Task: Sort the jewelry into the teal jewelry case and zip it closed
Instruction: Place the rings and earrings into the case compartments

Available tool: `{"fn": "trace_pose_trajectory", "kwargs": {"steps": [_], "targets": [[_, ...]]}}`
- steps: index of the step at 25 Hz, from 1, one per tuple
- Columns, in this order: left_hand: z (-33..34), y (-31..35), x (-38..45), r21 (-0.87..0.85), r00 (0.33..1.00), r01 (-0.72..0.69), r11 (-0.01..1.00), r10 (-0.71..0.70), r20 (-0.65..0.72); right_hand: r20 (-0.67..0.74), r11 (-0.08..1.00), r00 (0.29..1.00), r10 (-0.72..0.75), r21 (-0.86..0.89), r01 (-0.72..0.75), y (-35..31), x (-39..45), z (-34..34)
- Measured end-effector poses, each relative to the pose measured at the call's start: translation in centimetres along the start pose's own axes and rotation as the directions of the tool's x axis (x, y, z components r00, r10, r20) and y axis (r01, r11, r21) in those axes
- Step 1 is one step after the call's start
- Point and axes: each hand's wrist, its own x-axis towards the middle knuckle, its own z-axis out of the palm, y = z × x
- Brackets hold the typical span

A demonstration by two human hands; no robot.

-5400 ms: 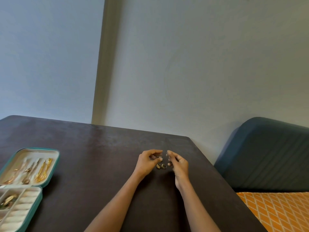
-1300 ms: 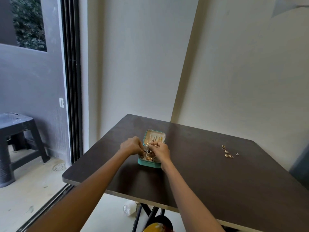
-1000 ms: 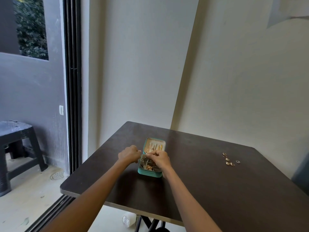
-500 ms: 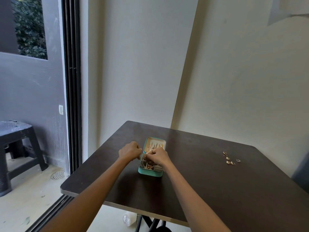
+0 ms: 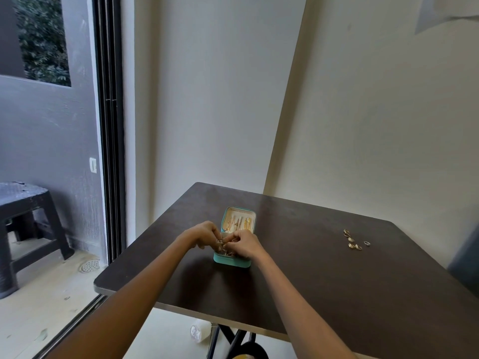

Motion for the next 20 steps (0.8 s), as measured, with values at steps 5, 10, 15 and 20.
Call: {"fn": "trace_pose_trajectory", "kwargs": {"steps": [5,10,15,20], "targets": [[1.0,-0.9,1.1,0.123,0.994,-0.004,0.992,0.017,-0.105,-0.155,0.996,0.987,0.032,0.085,-0.019,0.5,-0.1,0.4],[0.9,-0.6,1.3,0.129,0.979,-0.062,0.990,0.085,-0.184,-0.353,0.944,0.930,0.104,0.329,0.020,0.9,-0.2,0.5],[0.8,-0.6,1.7,-0.015,0.980,-0.114,0.993,0.110,-0.163,-0.512,0.905,0.823,0.246,0.426,-0.005,2.2,-0.2,-0.3],[1.4,0.1,1.8,-0.138,0.957,-0.151,0.979,0.110,-0.268,-0.406,0.925,0.892,0.202,0.378,-0.037,3.3,-0.6,-0.5]]}}
